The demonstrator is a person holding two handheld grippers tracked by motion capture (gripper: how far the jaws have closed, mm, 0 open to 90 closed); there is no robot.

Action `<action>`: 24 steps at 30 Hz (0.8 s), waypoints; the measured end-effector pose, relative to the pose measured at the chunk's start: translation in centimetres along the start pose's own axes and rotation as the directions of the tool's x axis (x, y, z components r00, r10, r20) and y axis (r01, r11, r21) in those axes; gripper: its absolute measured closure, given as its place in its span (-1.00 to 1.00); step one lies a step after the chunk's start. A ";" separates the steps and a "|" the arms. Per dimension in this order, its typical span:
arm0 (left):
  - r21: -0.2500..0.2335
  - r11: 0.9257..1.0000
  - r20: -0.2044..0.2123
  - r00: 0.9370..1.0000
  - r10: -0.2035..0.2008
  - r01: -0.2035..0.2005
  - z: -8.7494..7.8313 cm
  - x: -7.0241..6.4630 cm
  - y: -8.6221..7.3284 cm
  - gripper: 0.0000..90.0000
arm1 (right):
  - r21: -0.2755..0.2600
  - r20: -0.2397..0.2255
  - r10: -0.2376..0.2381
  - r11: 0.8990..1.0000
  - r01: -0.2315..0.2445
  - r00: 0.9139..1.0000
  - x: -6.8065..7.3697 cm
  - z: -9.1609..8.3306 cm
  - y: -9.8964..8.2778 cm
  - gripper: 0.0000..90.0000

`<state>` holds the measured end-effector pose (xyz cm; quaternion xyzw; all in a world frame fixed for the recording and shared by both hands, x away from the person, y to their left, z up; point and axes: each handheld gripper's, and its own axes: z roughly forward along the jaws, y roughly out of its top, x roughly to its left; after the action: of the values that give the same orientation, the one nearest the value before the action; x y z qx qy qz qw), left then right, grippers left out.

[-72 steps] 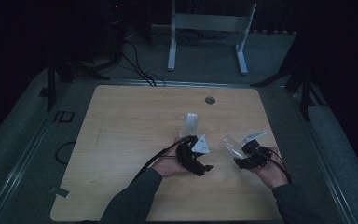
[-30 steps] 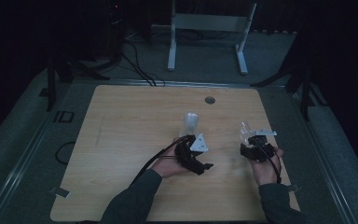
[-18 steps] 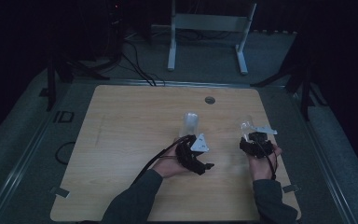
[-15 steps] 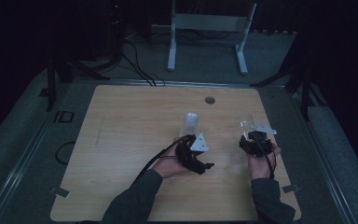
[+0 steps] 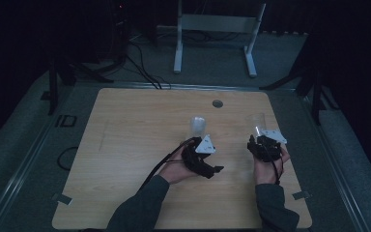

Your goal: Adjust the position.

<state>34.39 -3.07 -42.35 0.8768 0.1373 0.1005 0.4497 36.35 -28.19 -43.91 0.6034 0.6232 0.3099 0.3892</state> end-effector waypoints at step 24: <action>-0.101 0.992 0.000 0.997 -0.075 0.075 0.0 0.4 1.9 -0.43 | -0.189 -0.011 -0.013 0.982 0.011 1.000 0.2 -3.5 -0.2 -0.07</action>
<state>35.06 -4.02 -40.83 0.8470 0.1656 0.0920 0.4968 33.24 -27.72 -42.30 0.5582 0.5969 0.3688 0.4428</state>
